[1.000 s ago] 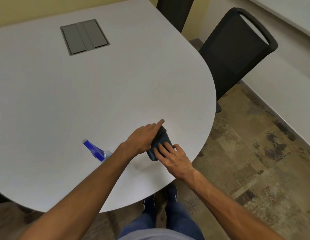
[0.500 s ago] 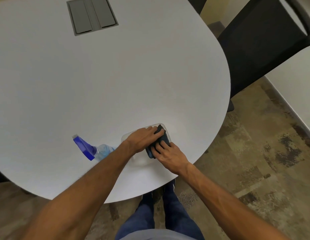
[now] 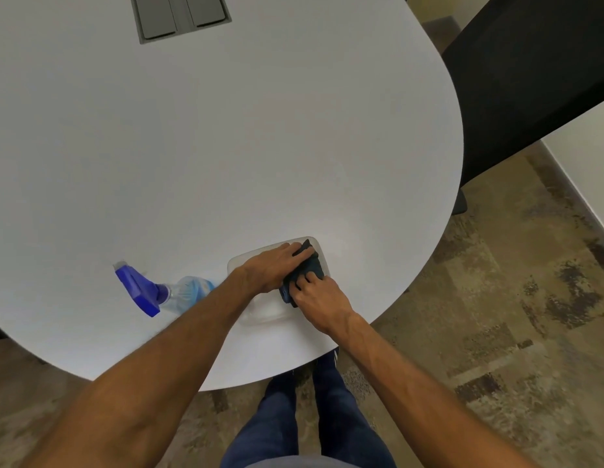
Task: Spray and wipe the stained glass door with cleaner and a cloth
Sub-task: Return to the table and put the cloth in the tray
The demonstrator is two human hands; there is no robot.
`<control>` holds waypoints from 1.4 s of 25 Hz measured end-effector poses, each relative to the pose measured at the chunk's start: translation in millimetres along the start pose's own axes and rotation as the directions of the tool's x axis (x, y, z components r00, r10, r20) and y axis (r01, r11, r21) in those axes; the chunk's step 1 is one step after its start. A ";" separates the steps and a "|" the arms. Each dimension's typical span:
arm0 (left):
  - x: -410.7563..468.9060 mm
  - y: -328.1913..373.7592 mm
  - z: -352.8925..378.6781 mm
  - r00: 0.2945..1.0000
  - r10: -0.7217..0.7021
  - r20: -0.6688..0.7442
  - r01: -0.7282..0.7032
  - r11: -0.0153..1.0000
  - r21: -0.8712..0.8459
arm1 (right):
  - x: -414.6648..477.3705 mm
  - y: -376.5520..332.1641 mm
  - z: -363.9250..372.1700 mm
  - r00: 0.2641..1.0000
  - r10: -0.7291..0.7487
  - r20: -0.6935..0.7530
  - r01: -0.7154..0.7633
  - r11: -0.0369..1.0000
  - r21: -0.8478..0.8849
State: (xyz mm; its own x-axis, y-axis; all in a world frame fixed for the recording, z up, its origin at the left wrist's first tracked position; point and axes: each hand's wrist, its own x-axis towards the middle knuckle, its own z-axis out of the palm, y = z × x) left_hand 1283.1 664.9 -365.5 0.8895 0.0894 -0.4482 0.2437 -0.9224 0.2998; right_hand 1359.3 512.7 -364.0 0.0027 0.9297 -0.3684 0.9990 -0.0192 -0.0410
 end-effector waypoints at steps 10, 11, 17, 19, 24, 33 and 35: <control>10.3 3.7 9.6 0.983 -0.068 -0.173 0.065 0.998 -0.022 | 11.4 3.0 -8.0 0.990 0.102 0.097 -0.124 0.956 0.267; 7.7 7.3 8.2 0.967 -0.093 -0.239 0.093 0.996 -0.010 | 9.1 4.4 -8.9 0.992 0.095 0.088 -0.117 0.949 0.294; -29.2 23.9 -1.9 0.847 -0.444 -0.292 0.306 0.857 -0.415 | -15.1 18.8 -14.1 0.959 0.248 -0.138 -0.106 0.765 0.635; -45.4 36.2 -3.1 0.775 -0.523 -0.355 0.318 0.808 -0.496 | -17.6 24.5 -18.8 0.946 0.287 -0.150 -0.100 0.699 0.708; -84.5 55.1 5.1 0.675 -0.594 -0.439 0.321 0.771 -0.550 | -9.1 19.8 -36.3 0.942 0.263 -0.209 -0.019 0.663 0.748; -166.6 66.7 43.7 0.511 -0.770 -0.382 0.397 0.605 -0.690 | 39.8 -52.3 -65.8 0.979 0.081 -0.185 0.078 0.693 0.717; -191.5 62.3 56.0 0.466 -0.795 -0.389 0.415 0.584 -0.698 | 54.1 -75.1 -69.4 0.991 0.019 -0.134 0.082 0.705 0.704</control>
State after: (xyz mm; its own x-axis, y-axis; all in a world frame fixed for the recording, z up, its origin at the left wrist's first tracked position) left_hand 1106.4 569.2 -308.1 0.3705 0.9211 -0.1197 0.7810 -0.2392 0.5769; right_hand 1287.5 589.9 -316.4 0.0279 0.9700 -0.2414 0.6730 -0.1968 -0.7130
